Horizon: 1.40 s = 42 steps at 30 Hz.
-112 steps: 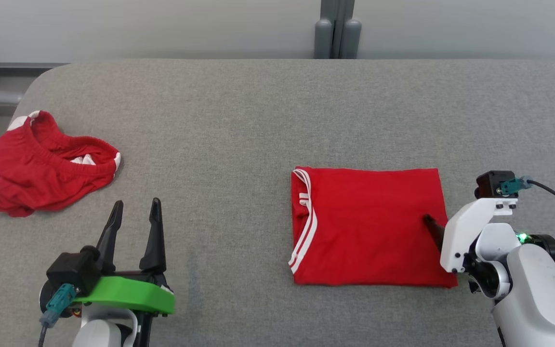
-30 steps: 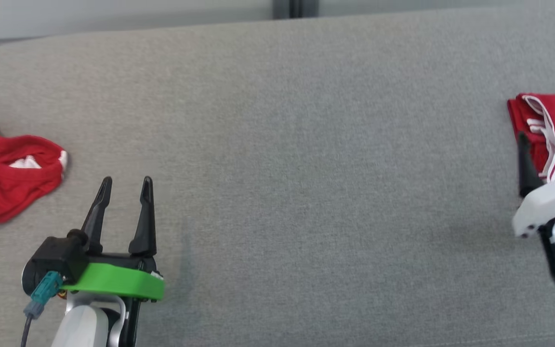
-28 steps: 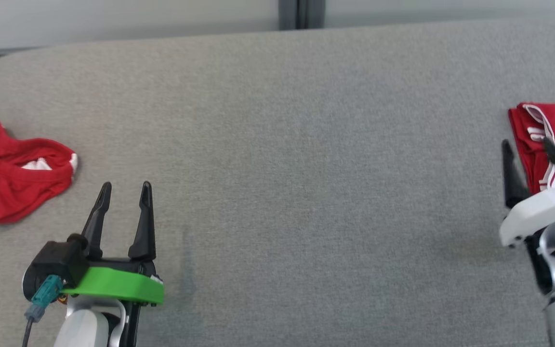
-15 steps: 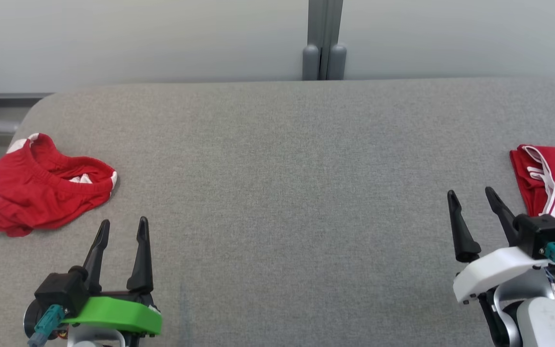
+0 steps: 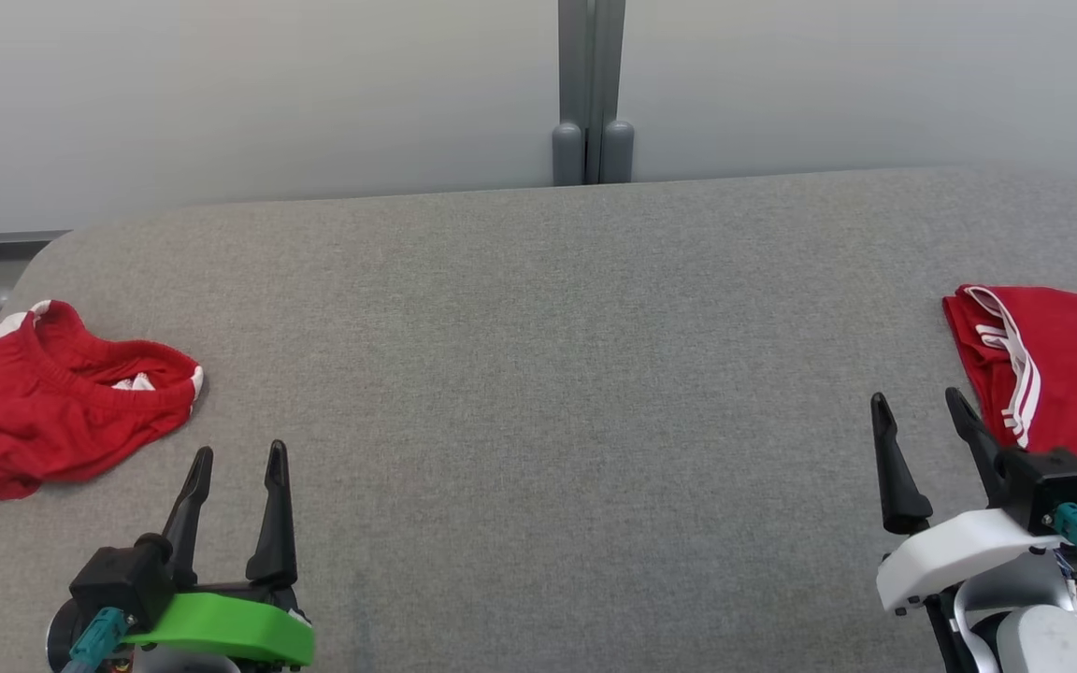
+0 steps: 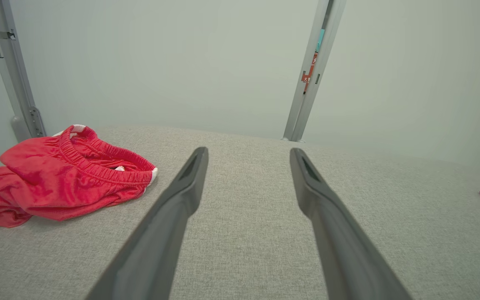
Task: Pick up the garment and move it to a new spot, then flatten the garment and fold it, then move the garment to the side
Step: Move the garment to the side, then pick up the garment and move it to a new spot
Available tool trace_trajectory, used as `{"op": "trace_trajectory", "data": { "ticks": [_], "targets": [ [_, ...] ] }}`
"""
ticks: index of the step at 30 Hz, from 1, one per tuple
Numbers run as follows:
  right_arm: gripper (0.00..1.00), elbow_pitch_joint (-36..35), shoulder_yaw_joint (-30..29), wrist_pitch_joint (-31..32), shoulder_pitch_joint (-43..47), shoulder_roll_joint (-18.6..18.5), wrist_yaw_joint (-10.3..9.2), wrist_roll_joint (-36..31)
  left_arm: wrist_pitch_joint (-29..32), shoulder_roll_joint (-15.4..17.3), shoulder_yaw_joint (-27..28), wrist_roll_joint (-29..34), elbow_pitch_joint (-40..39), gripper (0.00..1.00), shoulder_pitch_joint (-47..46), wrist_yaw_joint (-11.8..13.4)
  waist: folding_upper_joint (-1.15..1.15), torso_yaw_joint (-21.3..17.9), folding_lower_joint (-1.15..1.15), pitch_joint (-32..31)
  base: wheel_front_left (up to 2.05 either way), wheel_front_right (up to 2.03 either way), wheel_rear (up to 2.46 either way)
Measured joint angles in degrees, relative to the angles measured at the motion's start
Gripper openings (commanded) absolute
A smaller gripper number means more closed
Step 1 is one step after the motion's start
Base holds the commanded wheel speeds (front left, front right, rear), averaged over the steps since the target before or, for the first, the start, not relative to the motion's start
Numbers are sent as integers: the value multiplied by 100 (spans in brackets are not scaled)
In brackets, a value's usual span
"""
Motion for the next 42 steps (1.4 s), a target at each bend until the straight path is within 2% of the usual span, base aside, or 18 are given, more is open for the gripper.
{"op": "trace_trajectory", "data": {
  "ticks": [10,17,24,42],
  "targets": [
    [100,43,21,-73,2,53,0,-4,0,13,-42,-5,2,100,-5,0,0,13,0,1,0,0,0],
    [100,45,-37,-76,51,67,0,-3,0,10,-62,-4,10,100,-43,0,0,249,0,1,0,0,0],
    [100,64,67,-100,92,90,0,16,0,29,0,5,-1,100,-50,0,0,758,0,-3,0,0,0],
    [100,225,330,-125,14,114,0,65,0,14,189,65,-34,100,-2,0,0,2355,0,58,0,0,0]
  ]
}}
